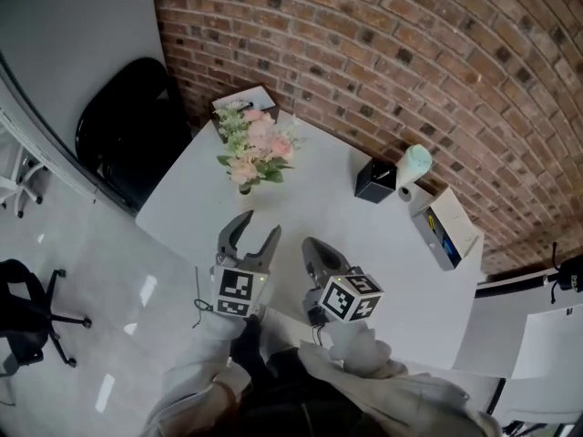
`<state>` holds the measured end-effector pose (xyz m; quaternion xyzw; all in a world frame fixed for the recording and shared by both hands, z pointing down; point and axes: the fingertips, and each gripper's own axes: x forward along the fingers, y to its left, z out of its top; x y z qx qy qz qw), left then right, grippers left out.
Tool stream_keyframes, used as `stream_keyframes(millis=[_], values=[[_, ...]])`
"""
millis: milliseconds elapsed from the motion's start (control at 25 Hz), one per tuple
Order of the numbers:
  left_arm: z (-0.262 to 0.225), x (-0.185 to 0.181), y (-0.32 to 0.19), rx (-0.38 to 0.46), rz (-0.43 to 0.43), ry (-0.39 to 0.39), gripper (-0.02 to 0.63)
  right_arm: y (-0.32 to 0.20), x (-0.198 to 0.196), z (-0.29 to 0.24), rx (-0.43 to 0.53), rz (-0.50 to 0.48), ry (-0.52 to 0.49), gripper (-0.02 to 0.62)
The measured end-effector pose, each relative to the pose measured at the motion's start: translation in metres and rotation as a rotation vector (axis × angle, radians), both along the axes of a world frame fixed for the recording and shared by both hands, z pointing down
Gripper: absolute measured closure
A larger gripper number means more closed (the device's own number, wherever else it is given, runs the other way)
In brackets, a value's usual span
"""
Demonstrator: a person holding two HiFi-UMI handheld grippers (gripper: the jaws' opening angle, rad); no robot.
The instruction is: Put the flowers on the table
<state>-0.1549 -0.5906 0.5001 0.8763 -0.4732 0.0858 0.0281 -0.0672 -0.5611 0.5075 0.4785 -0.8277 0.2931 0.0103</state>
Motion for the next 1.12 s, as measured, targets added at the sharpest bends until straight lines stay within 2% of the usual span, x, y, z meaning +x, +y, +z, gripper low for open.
stream_keyframes(millis=[240, 520, 600, 640, 760, 800, 960, 1120], values=[[-0.021, 0.037, 0.067, -0.096, 0.033, 0.082, 0.371, 0.052, 0.02, -0.03, 0.048, -0.019, -0.036, 0.595], [-0.051, 0.058, 0.142, -0.072, -0.059, 0.046, 0.377, 0.118, 0.051, -0.059, 0.137, 0.004, -0.037, 0.595], [-0.054, 0.063, 0.164, -0.071, -0.081, 0.041, 0.493, 0.138, 0.059, -0.063, 0.155, 0.009, -0.045, 0.595], [-0.055, 0.067, 0.174, -0.07, -0.082, 0.038, 0.521, 0.148, 0.062, -0.064, 0.16, 0.01, -0.051, 0.595], [-0.054, 0.079, 0.204, -0.075, -0.074, 0.036, 0.536, 0.174, 0.07, -0.064, 0.165, 0.009, -0.065, 0.595], [-0.054, 0.082, 0.214, -0.075, -0.076, 0.035, 0.584, 0.183, 0.073, -0.064, 0.166, 0.01, -0.068, 0.595], [-0.049, 0.091, 0.247, -0.08, -0.082, 0.039, 0.6, 0.213, 0.083, -0.06, 0.175, 0.0, -0.071, 0.595], [-0.043, 0.099, 0.274, -0.092, -0.084, 0.045, 0.601, 0.242, 0.077, -0.052, 0.181, -0.062, -0.053, 0.595]])
